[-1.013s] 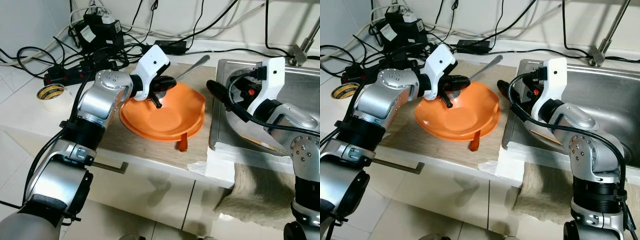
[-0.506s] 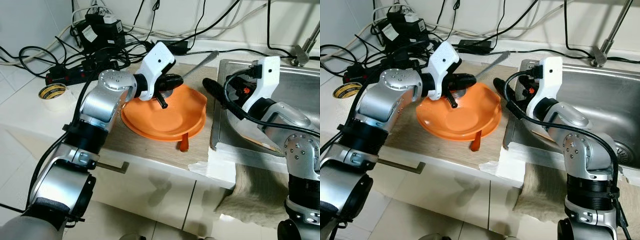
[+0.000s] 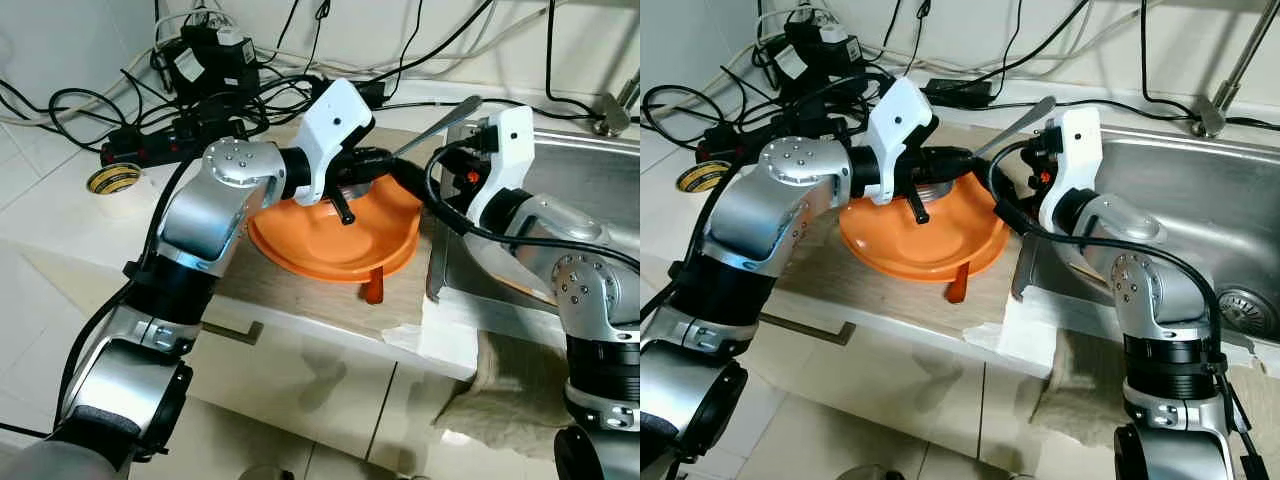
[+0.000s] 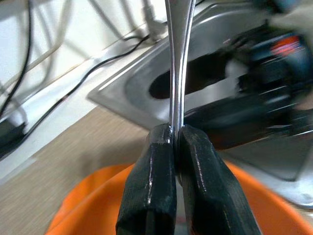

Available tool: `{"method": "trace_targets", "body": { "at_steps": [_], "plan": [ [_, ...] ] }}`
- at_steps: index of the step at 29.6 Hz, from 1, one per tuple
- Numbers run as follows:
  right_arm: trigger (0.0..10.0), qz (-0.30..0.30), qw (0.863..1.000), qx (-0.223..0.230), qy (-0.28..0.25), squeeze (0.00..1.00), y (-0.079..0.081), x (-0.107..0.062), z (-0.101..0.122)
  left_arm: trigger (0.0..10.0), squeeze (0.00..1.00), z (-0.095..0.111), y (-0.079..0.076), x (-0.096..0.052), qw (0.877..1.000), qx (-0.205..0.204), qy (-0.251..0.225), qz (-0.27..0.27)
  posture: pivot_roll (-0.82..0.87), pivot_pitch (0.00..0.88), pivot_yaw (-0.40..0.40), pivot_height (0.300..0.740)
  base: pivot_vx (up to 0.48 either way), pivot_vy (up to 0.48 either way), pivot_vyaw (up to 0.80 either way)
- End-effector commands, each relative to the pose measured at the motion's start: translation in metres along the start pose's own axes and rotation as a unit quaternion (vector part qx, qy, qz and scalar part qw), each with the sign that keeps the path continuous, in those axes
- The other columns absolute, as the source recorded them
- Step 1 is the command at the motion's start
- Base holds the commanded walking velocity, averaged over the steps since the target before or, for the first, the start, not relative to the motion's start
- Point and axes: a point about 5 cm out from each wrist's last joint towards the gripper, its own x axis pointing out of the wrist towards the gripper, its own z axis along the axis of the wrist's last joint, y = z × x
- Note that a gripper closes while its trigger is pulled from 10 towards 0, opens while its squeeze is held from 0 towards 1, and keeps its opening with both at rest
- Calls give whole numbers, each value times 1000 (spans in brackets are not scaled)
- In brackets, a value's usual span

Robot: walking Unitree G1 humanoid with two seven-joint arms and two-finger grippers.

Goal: Kitchen organization

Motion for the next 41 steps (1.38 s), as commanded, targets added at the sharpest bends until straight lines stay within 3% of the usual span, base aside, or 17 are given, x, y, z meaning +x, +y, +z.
{"method": "trace_targets", "body": {
  "at_steps": [1, 14, 27, 30, 41],
  "plan": [
    [10000, 4, 1000, -9, -5, 0, 2, 3, 5, 0, 0, 4, -1, -4, 1000, 6, -8, -4, -42, 0, 71, 740, 0, 0, 0],
    [10000, 28, 999, -22, -25, 0, 7, 3, 16, 0, 0, -10, -6, -9, 1000, -3, 17, -16, -47, 0, 81, 740, 0, 0, 0],
    [10000, 53, 998, -30, -24, 0, 13, 3, 17, 0, 0, -9, -14, -11, 999, -1, 13, -50, -49, 0, 80, 740, 0, 0, 0],
    [10000, 62, 997, -32, -23, 0, 15, 2, 16, 0, 0, -17, 0, -11, 999, -15, 29, -7, -46, 0, 80, 740, 0, 0, 0],
    [10000, 70, 997, -30, -12, 0, 17, -1, 10, 0, 0, -19, 28, -13, 997, -28, 36, 63, -48, 0, 81, 740, 0, 0, 0]
  ]
}}
